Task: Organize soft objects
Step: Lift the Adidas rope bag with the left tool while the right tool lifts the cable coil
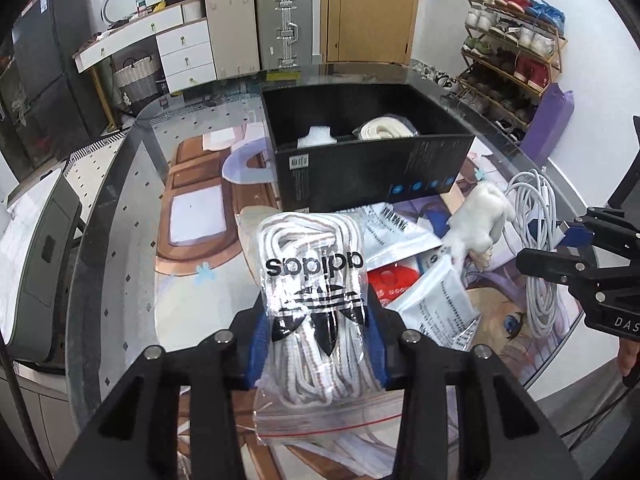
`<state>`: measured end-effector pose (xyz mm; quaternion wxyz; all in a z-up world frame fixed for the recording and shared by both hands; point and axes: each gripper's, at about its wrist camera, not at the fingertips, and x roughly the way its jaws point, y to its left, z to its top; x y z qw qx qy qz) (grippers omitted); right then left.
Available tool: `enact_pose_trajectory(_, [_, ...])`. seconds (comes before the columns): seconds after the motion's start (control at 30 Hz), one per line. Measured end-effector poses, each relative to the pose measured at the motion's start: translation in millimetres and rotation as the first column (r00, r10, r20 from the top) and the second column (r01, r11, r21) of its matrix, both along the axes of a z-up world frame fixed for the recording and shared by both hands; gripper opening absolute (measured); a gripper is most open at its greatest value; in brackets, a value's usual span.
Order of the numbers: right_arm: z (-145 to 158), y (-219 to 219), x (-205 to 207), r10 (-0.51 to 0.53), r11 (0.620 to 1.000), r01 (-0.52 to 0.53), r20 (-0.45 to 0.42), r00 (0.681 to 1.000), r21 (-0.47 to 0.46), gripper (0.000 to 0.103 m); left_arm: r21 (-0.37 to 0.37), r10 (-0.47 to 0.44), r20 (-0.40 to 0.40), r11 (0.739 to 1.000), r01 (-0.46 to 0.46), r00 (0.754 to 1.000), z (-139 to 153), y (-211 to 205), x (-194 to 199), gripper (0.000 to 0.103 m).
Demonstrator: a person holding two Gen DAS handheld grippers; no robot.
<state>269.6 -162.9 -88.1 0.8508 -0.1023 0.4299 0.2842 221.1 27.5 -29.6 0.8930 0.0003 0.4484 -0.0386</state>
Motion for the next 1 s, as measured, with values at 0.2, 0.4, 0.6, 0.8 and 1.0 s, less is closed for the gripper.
enact_pose_trajectory(0.2, [7.9,-0.3,-4.0,-0.001,1.000,0.001,0.026,1.000,0.005,0.036,-0.005,-0.006,0.009,1.000,0.006,1.000,2.0,-1.5,-0.2,0.040])
enact_pose_trajectory(0.4, [10.3,-5.9,-0.5,-0.022,1.000,0.021,0.039,0.999,0.006,0.036,-0.010,-0.003,0.016,1.000,0.004,1.000,4.3,-1.5,-0.7,0.040])
enact_pose_trajectory(0.6, [19.3,-14.2,1.7,-0.057,0.998,0.056,0.086,0.995,0.006,0.036,-0.014,-0.007,0.026,1.000,0.008,1.000,8.5,-3.1,-3.3,0.040])
enact_pose_trajectory(0.8, [17.1,-8.2,-2.3,-0.016,1.000,0.015,0.065,0.998,0.019,0.036,-0.014,-0.005,0.028,1.000,0.005,1.000,9.7,-3.3,-4.1,0.040])
enact_pose_trajectory(1.0, [14.6,-2.4,-2.7,-0.003,1.000,0.002,0.061,0.998,0.019,0.036,-0.016,-0.013,0.033,1.000,0.013,0.999,11.7,-4.0,-5.9,0.040])
